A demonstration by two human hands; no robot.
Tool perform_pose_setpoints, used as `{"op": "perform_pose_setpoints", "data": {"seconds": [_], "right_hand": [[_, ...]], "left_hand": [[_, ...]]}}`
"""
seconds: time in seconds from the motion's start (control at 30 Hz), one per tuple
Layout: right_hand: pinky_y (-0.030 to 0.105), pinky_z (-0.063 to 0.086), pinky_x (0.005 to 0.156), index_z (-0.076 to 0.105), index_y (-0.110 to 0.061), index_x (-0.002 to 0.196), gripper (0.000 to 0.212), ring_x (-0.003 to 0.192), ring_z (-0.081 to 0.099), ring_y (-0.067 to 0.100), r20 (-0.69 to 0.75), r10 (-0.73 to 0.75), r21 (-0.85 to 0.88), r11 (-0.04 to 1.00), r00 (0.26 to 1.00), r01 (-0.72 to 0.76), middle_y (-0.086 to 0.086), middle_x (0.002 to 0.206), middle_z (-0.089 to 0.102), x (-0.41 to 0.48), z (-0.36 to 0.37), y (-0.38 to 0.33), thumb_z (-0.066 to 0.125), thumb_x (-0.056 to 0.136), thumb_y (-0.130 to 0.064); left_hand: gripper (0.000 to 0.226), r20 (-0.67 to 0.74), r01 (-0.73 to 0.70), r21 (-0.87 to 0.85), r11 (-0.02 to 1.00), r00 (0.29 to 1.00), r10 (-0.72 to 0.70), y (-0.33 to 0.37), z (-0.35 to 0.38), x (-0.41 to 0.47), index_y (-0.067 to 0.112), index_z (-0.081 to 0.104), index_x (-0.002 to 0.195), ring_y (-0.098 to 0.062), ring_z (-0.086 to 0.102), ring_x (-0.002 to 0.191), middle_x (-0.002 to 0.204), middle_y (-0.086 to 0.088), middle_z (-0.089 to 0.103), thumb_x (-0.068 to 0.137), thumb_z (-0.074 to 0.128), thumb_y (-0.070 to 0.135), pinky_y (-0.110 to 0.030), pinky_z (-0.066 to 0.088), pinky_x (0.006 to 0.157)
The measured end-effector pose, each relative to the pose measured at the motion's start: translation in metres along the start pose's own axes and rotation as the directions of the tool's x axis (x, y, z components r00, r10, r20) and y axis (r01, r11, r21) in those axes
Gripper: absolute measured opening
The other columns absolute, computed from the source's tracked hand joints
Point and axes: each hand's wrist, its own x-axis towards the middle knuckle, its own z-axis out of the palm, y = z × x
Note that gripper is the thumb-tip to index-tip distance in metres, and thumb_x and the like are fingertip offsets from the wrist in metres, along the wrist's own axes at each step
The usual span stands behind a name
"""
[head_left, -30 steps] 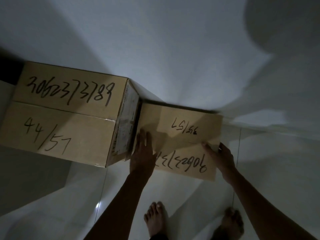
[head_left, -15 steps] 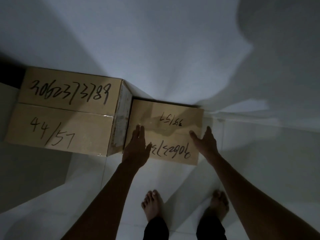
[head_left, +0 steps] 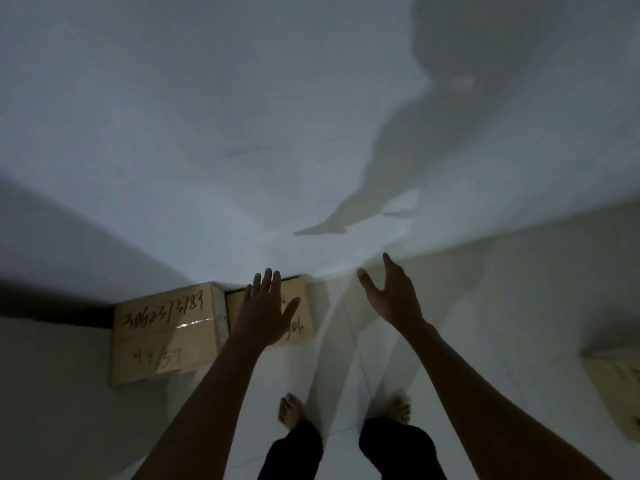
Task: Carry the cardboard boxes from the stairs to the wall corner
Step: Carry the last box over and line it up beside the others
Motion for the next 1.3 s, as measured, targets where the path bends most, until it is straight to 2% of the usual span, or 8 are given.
{"op": "perform_pose_setpoints", "data": {"seconds": [0.33,0.5,0.6,0.67,0.77,0.87,1.17,1.3], "right_hand": [[0.051,0.005,0.127,0.013,-0.012,0.164,0.096,0.159,0.011,0.033,-0.168,0.089,-0.187,0.975,0.982,-0.121,0.013,0.169,0.023,-0.076,-0.224,0.169,0.038,0.094,-0.073],[0.051,0.004,0.128,0.013,-0.012,0.164,0.097,0.158,0.013,0.034,-0.237,0.164,-0.24,0.945,0.958,-0.222,0.015,0.169,0.022,-0.096,-0.317,0.271,0.036,0.093,-0.075],[0.052,0.004,0.127,0.013,-0.013,0.164,0.099,0.158,0.012,0.034,-0.256,0.196,-0.249,0.933,0.947,-0.261,0.016,0.17,0.022,-0.111,-0.355,0.323,0.034,0.093,-0.077],[0.052,0.004,0.127,0.012,-0.013,0.164,0.099,0.158,0.011,0.034,-0.265,0.234,-0.234,0.925,0.935,-0.298,0.015,0.17,0.021,-0.119,-0.374,0.354,0.034,0.092,-0.078],[0.053,0.004,0.128,0.012,-0.014,0.165,0.099,0.158,0.011,0.034,-0.272,0.299,-0.196,0.914,0.915,-0.356,0.015,0.17,0.02,-0.125,-0.397,0.396,0.033,0.092,-0.078],[0.052,0.002,0.128,0.012,-0.015,0.165,0.098,0.159,0.011,0.032,-0.279,0.364,-0.139,0.9,0.889,-0.413,0.013,0.17,0.02,-0.126,-0.413,0.434,0.033,0.092,-0.077],[0.053,0.006,0.128,0.018,-0.015,0.164,0.101,0.158,0.013,0.032,-0.29,0.556,0.051,0.822,0.779,-0.568,0.01,0.17,0.024,-0.11,-0.465,0.547,0.033,0.089,-0.081],[0.055,0.016,0.126,0.023,-0.014,0.162,0.097,0.155,0.022,0.035,-0.315,0.632,0.14,0.769,0.708,-0.624,0.012,0.166,0.032,-0.105,-0.489,0.597,0.038,0.09,-0.077]], "left_hand": [[0.084,0.136,-0.341,0.202,0.918,0.938,0.318,0.232,-0.04,-0.016,0.011,0.001,0.162,-0.031,0.0,0.158,0.171,-0.012,-0.002,0.101,0.031,0.06,-0.045,0.004,0.128],[0.086,0.174,-0.524,0.245,0.816,0.851,0.495,0.366,-0.016,-0.01,0.012,0.003,0.162,-0.029,0.002,0.158,0.171,-0.011,0.0,0.1,0.031,0.064,-0.044,0.004,0.128],[0.114,0.273,-0.619,0.26,0.742,0.784,0.558,0.43,0.007,-0.01,0.013,0.002,0.162,-0.028,0.001,0.158,0.171,-0.01,-0.001,0.076,0.005,0.088,-0.043,0.004,0.128],[0.125,0.333,-0.652,0.283,0.704,0.755,0.565,0.468,0.02,-0.007,0.013,0.001,0.162,-0.028,0.0,0.158,0.171,-0.01,-0.001,0.065,-0.004,0.092,-0.044,0.003,0.128],[0.093,0.392,-0.686,0.32,0.654,0.724,0.568,0.519,0.041,0.003,0.013,0.001,0.162,-0.027,-0.001,0.158,0.171,-0.01,-0.002,0.094,0.024,0.072,-0.043,0.002,0.128],[0.086,0.451,-0.727,0.34,0.597,0.683,0.575,0.567,0.067,0.02,0.012,0.001,0.162,-0.028,0.0,0.158,0.171,-0.011,-0.001,0.1,0.031,0.064,-0.043,0.003,0.128],[0.087,0.61,-0.841,0.304,0.448,0.533,0.586,0.741,0.15,0.075,0.012,0.003,0.162,-0.031,0.004,0.158,0.171,-0.013,0.001,0.099,0.028,0.066,-0.046,0.007,0.129],[0.101,0.644,-0.874,0.303,0.379,0.481,0.595,0.821,0.186,0.091,0.013,0.003,0.162,-0.03,0.003,0.158,0.171,-0.011,0.001,0.086,0.013,0.079,-0.044,0.005,0.128]]}}
